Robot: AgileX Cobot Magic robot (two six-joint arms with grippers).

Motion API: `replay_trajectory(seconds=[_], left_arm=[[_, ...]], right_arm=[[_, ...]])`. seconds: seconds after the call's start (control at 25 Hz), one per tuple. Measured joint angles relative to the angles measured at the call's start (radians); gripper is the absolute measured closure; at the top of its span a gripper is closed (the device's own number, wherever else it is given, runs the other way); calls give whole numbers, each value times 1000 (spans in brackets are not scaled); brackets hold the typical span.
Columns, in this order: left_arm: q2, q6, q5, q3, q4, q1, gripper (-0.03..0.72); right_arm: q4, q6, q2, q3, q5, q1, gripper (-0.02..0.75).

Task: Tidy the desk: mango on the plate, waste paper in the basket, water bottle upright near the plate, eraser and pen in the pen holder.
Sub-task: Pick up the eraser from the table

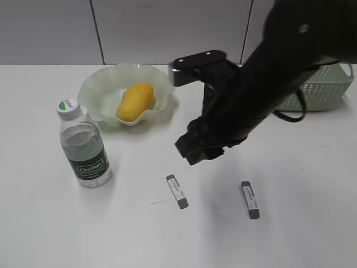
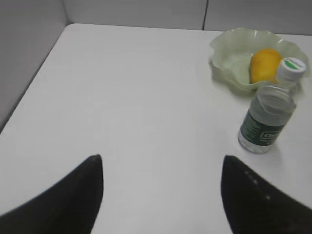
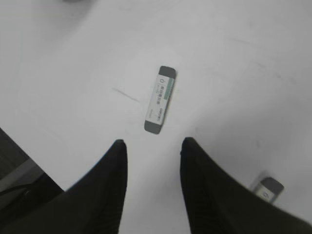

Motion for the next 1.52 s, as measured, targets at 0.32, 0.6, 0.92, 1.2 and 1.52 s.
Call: replay_trajectory(seconds=[0.32,0.6,0.92,1.2,1.52], left_arm=[[0,0,0,0,0,41,127],[0,0,0,0,0,41,127],[0,0,0,0,0,41,127],[0,0,0,0,0,41,128],[0,0,0,0,0,41,129]], right_arm=[[-6,39,304,-222,104,39,365],[-120,144,455,-334,163,41,364],[-144,185,470,-343,141,87,364],[-236,283,511,-351,129,99,364],[-274,297,479,-350,111,99,570]])
